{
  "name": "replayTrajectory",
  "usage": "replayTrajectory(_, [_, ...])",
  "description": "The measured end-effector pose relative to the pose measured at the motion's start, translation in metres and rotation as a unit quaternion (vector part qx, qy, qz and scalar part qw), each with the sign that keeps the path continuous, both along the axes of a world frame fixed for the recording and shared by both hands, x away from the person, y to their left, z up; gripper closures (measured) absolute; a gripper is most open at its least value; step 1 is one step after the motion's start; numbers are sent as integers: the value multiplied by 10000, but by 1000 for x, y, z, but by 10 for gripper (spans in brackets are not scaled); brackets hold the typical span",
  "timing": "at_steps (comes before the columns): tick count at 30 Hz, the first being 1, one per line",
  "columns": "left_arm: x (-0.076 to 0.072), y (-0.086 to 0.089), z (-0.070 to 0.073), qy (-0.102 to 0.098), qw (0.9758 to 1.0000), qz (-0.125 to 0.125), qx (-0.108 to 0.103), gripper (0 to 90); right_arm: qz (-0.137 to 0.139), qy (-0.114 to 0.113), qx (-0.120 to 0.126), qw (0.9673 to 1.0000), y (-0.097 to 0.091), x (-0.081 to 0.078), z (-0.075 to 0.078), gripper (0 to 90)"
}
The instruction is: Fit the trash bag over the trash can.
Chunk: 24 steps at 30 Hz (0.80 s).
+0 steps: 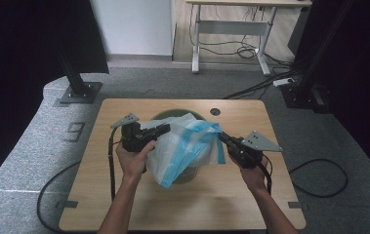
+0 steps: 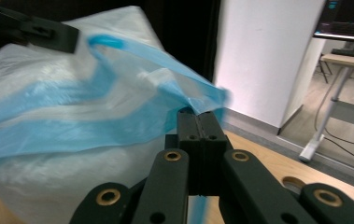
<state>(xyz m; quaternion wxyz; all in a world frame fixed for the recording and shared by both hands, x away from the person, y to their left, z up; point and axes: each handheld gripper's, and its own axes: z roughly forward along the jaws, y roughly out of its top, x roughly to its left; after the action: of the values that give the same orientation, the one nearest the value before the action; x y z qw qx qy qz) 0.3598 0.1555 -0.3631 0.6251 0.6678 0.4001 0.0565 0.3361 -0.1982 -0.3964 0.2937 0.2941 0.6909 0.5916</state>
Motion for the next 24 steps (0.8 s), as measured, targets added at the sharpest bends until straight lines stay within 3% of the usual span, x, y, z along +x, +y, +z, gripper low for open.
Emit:
replayTrajectory(6, [-2,13,4,-168,9995,262,-44,897,-102,-11,-237,9997,-14,1,5,891])
replayTrajectory(13, [-4,27,4,-226,9989,380,-154,897,-310,66,-305,9990,-33,6,5,891])
replayTrajectory(24, [-7,39,5,-348,9983,375,-276,897,-821,90,-33,9966,-71,10,7,891])
